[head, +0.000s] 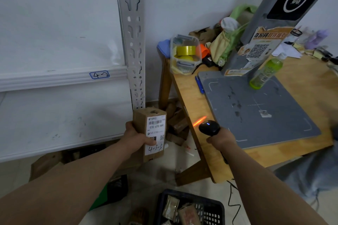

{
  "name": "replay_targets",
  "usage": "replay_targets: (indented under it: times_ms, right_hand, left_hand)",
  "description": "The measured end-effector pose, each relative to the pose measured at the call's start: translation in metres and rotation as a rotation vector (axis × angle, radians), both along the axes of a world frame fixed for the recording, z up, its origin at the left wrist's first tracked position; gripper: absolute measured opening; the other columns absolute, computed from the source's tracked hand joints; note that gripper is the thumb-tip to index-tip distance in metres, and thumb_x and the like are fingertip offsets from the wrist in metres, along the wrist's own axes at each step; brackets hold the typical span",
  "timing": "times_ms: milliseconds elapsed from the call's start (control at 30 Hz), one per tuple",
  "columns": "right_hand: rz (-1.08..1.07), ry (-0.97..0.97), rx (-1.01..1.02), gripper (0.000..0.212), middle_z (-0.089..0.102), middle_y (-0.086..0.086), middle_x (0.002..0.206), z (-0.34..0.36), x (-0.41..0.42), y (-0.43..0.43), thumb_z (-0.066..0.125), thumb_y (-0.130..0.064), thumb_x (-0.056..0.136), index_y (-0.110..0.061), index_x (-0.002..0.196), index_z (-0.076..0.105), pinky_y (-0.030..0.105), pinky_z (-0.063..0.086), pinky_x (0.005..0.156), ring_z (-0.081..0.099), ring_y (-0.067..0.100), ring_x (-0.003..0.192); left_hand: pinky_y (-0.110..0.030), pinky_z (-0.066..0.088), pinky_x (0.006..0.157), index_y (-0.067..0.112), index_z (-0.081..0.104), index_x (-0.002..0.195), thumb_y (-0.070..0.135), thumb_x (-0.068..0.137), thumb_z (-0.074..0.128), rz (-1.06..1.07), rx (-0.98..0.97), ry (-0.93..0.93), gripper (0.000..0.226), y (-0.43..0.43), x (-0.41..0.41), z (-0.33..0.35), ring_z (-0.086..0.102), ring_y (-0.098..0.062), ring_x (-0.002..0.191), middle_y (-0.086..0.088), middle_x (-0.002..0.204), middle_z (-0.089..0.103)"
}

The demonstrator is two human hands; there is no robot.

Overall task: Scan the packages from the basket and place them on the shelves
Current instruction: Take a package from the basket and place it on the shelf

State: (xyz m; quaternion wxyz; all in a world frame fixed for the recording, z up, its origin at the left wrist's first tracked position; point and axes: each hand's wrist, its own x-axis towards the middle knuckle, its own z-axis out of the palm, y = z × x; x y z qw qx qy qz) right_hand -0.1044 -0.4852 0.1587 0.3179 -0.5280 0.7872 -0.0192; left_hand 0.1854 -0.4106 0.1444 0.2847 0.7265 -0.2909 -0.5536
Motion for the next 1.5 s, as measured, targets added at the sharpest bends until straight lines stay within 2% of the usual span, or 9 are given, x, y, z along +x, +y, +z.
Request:
replay_targets:
  times_ms: [367,533,633,833,900,1000,1133,1267,1500]
  right_hand:
    - [-0.106,0.039,0.037,0.034,0.064,0.013,0.101,-0.021,-0.003,-0.003,0.060,-0.012,0.094,-0.007,0.128,0.056,0.038,0.054,0.076,0.063,0.026,0.092]
    - [-0.081,0.125,-0.051,0.041,0.061,0.013,0.099,-0.003,0.005,0.010,0.057,-0.010,0.095,-0.009,0.133,0.041,0.045,0.056,0.079,0.064,0.031,0.095]
    - [0.039,0.128,-0.154,0.053,0.059,0.017,0.120,0.025,0.019,0.017,0.062,-0.012,0.090,-0.013,0.137,0.038,0.051,0.055,0.092,0.061,0.035,0.109]
    - [0.307,-0.512,0.088,0.065,0.060,0.001,0.123,0.116,0.087,0.064,0.070,-0.007,0.086,-0.029,0.141,0.045,0.042,0.056,0.095,0.062,0.020,0.109]
    - [0.410,-0.597,0.135,0.068,0.061,-0.001,0.123,0.141,0.112,0.092,0.072,-0.004,0.084,-0.031,0.140,0.045,0.044,0.056,0.096,0.062,0.022,0.111]
    - [0.517,-0.661,0.143,0.073,0.065,-0.004,0.114,0.171,0.143,0.138,0.075,-0.005,0.084,-0.036,0.140,0.040,0.036,0.060,0.078,0.066,0.020,0.101]
    - [0.648,-0.732,0.093,0.077,0.068,-0.001,0.119,0.211,0.187,0.190,0.082,-0.015,0.079,-0.040,0.139,0.040,0.046,0.056,0.095,0.066,0.023,0.110]
    - [0.788,-0.905,0.010,0.080,0.074,-0.004,0.118,0.267,0.241,0.237,0.086,-0.032,0.078,-0.041,0.141,0.039,0.051,0.054,0.099,0.070,0.021,0.110]
    - [0.996,-1.174,-0.146,0.074,0.074,0.004,0.118,0.382,0.349,0.305,0.080,-0.017,0.083,-0.042,0.141,0.042,0.052,0.057,0.094,0.072,0.026,0.107]
  left_hand:
    - [-0.050,0.045,0.106,0.015,0.018,0.148,-0.003,0.072,0.083,-0.085,-0.018,0.057,0.101,-0.014,-0.009,0.017,0.053,-0.034,0.129,-0.008,0.138,0.054]
    - [-0.050,0.047,0.105,0.015,0.021,0.146,-0.004,0.072,0.083,-0.076,-0.045,0.069,0.099,-0.004,-0.004,0.029,0.054,-0.034,0.128,-0.006,0.136,0.056]
    - [-0.049,0.047,0.104,0.015,0.021,0.146,-0.004,0.071,0.084,-0.071,-0.082,0.073,0.100,0.011,-0.002,0.044,0.055,-0.033,0.127,-0.002,0.127,0.058]
    - [-0.047,0.052,0.099,0.017,0.025,0.146,-0.005,0.065,0.086,-0.089,-0.173,0.127,0.103,0.067,0.015,0.090,0.061,-0.029,0.117,-0.002,0.117,0.065]
    - [-0.044,0.056,0.093,0.018,0.026,0.146,-0.006,0.064,0.086,-0.081,-0.213,0.133,0.105,0.093,0.024,0.109,0.064,-0.028,0.112,-0.005,0.119,0.067]
    - [-0.045,0.056,0.095,0.016,0.030,0.145,-0.010,0.064,0.084,-0.024,-0.301,0.144,0.100,0.139,0.043,0.141,0.065,-0.029,0.110,-0.008,0.119,0.068]
    - [-0.045,0.048,0.105,0.020,0.040,0.140,-0.006,0.060,0.086,0.063,-0.405,0.147,0.096,0.209,0.086,0.197,0.065,-0.026,0.112,-0.005,0.115,0.072]
    - [-0.040,0.050,0.098,0.027,0.040,0.135,0.009,0.054,0.085,0.117,-0.578,0.108,0.095,0.271,0.141,0.273,0.070,-0.021,0.107,0.002,0.108,0.076]
    - [-0.050,0.044,0.110,0.031,0.034,0.134,0.020,0.048,0.091,0.254,-0.887,-0.009,0.104,0.356,0.238,0.401,0.068,-0.026,0.113,-0.008,0.123,0.069]
